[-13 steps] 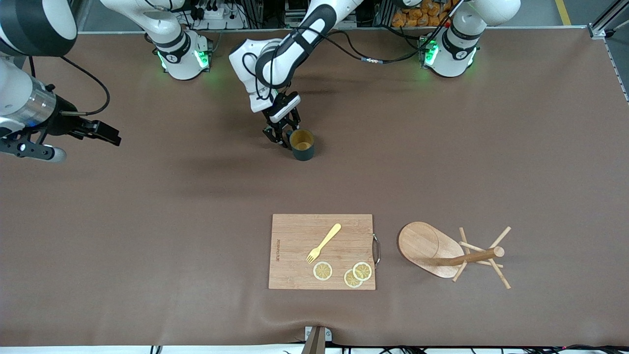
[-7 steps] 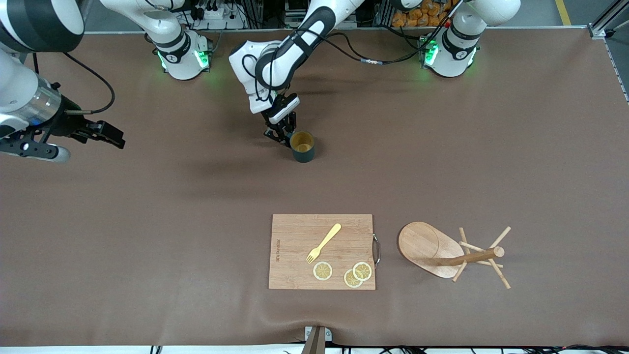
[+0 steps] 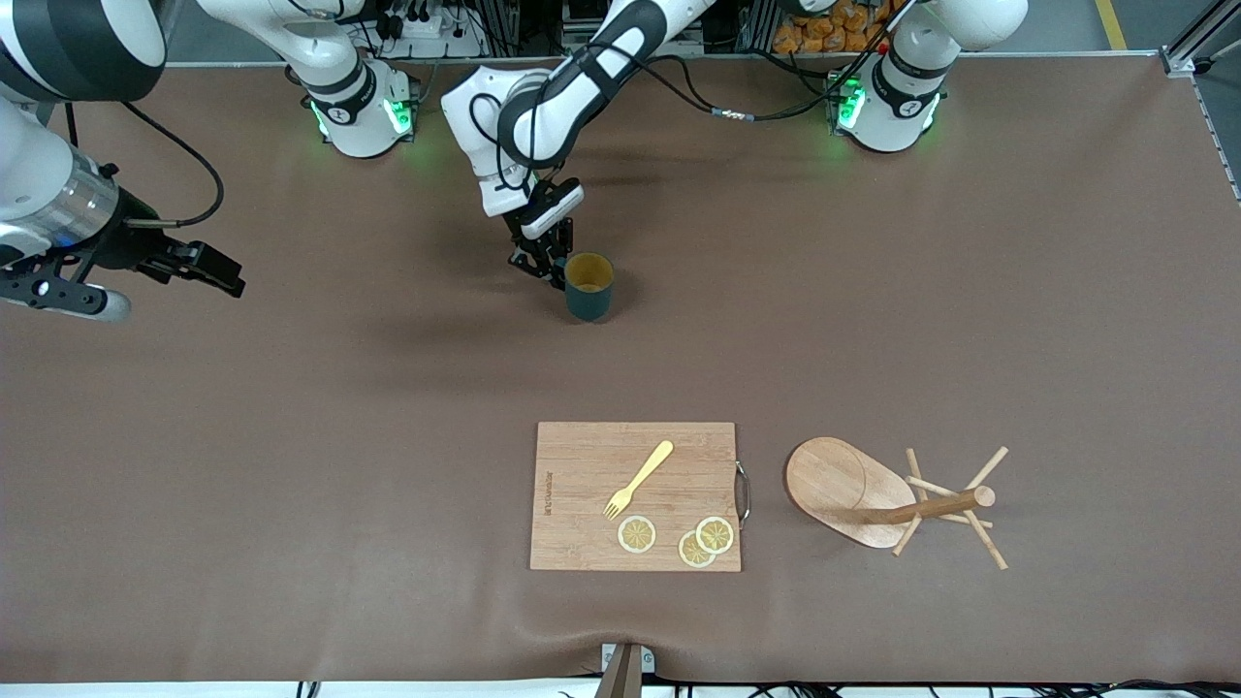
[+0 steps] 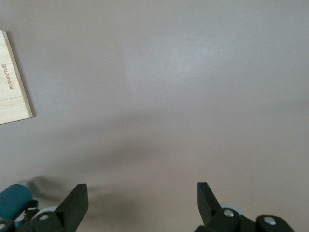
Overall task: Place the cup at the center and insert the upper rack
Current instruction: 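Lift the mug with the left gripper and carry it to the mug tree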
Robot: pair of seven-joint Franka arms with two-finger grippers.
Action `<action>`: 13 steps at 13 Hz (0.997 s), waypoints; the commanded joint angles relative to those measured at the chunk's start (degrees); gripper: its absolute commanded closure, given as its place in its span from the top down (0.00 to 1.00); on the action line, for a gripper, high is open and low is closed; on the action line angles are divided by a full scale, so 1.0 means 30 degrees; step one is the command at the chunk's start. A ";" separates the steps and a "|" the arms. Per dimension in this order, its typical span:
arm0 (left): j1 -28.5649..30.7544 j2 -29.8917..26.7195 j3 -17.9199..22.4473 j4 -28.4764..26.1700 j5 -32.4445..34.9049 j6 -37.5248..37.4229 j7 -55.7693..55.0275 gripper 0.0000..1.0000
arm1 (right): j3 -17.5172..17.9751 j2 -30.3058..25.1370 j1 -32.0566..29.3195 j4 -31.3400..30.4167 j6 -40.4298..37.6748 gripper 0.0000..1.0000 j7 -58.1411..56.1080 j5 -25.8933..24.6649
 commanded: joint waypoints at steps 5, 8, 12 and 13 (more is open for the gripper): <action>0.3793 -0.4343 -0.0075 -0.0527 -0.5126 -0.0049 0.5225 0.00 | 0.0210 -0.0341 0.0326 0.0128 0.0157 1.00 0.0375 -0.0242; 0.5813 -0.6218 -0.0045 -0.0732 -0.7762 -0.0049 0.7539 0.00 | 0.0239 -0.0458 0.0414 0.0128 0.0215 1.00 0.0375 -0.0242; 0.8333 -0.7861 -0.0016 -0.0819 -1.1806 -0.0166 1.1381 0.00 | 0.0181 -0.0634 0.0824 0.0099 0.0186 1.00 0.0404 -0.0271; 0.8861 -0.8067 -0.0045 -0.0936 -1.2423 -0.0166 1.1588 0.00 | 0.0152 -0.0634 0.0795 0.0099 0.0273 1.00 0.0375 -0.0272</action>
